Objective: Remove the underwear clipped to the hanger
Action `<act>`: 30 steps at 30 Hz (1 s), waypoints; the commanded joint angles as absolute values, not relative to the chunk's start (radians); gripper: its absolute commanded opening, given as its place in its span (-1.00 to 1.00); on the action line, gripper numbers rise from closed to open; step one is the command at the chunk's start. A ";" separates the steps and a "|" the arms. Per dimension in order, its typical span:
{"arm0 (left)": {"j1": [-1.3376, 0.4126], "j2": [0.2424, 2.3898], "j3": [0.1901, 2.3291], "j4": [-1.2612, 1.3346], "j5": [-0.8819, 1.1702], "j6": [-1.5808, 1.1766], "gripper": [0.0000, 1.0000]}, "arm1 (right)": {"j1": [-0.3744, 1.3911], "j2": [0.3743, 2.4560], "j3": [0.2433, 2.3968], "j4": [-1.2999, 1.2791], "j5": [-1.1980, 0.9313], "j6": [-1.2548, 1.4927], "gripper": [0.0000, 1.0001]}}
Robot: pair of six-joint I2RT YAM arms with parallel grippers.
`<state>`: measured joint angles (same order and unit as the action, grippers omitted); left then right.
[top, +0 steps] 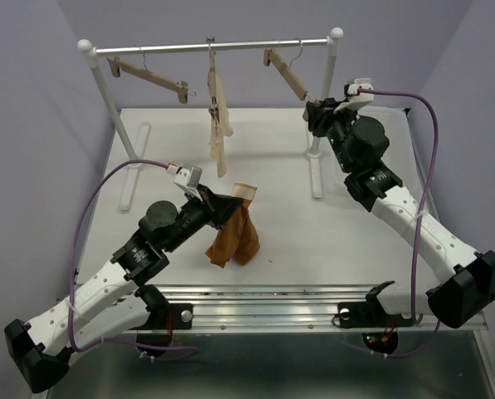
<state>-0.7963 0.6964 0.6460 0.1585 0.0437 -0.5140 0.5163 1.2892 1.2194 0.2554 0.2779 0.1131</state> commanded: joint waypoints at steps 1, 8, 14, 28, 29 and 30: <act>-0.796 0.681 0.687 0.206 0.037 -0.522 -1.00 | 0.511 1.233 1.210 0.311 0.281 0.153 -0.48; -0.798 0.680 0.689 0.232 0.049 -0.548 -1.00 | 0.511 1.122 1.190 0.147 0.147 0.192 1.00; -0.798 0.690 0.675 0.268 0.089 -0.575 -1.00 | 0.511 0.915 1.089 -0.044 -0.078 0.308 1.00; -0.798 0.791 0.676 0.452 0.350 -0.581 -1.00 | 0.544 1.006 0.747 0.378 -0.758 0.624 1.00; -0.799 0.798 0.678 0.457 0.362 -0.587 -1.00 | 0.545 1.020 0.736 0.452 -0.767 0.653 1.00; -0.799 0.813 0.678 0.463 0.365 -0.589 -1.00 | 0.558 1.041 0.735 0.481 -0.779 0.669 1.00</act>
<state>-0.7967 0.7963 0.6460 0.3519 0.2993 -0.5812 0.5274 1.0386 0.7223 0.2073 -0.6617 0.5762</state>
